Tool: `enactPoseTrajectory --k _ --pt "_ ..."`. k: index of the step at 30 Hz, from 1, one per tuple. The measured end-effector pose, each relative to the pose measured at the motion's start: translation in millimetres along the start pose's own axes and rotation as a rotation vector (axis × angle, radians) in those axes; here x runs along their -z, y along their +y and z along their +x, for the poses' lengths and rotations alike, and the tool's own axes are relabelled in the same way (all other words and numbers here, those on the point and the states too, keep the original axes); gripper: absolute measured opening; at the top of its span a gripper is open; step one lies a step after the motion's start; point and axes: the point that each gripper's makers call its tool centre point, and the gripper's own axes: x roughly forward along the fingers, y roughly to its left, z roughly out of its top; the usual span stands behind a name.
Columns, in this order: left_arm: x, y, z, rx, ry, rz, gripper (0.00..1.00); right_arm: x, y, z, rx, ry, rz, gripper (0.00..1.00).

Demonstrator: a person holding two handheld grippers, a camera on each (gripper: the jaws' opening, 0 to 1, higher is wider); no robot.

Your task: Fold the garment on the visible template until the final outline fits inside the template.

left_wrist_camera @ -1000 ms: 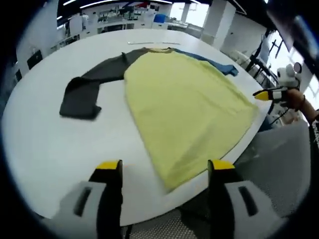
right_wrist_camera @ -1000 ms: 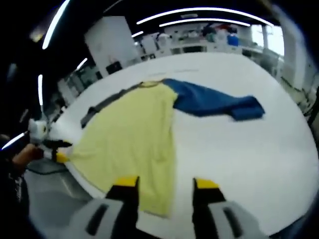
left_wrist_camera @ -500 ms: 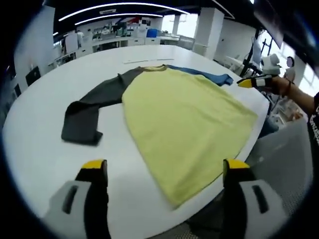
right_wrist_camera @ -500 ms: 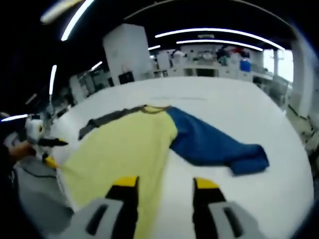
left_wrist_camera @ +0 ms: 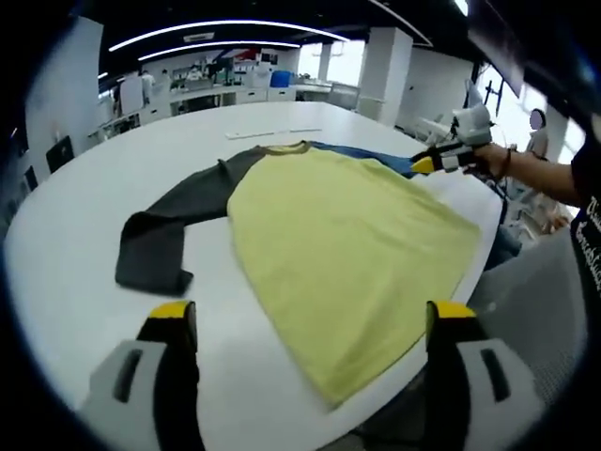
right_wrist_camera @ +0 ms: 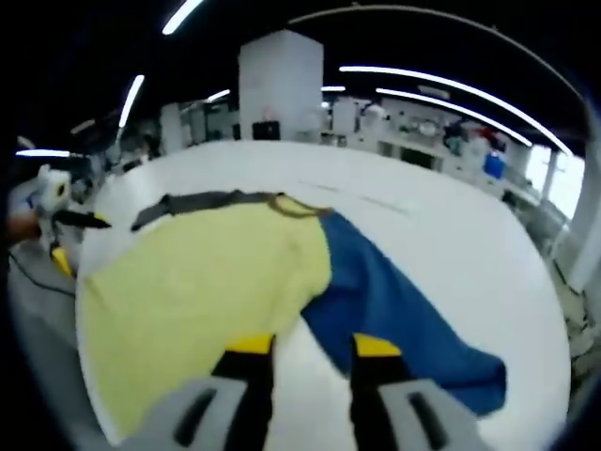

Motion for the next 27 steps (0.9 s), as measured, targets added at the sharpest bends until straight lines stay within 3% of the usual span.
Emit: enactPoseTrajectory --k 10,19,27 --pt "-3.1 2.8 3 -0.008 0.004 -0.004 0.96 3.6 -3 29 -0.041 0.074 -0.072 0.19" --pt "-3.0 5.3 3 -0.024 0.01 -0.019 0.92 6.6 -3 44 -0.081 0.082 -0.086 0.1" --pt "-4.1 11.1 2 -0.033 0.007 -0.021 0.89 5.8 -10 49 -0.066 0.079 -0.08 0.0"
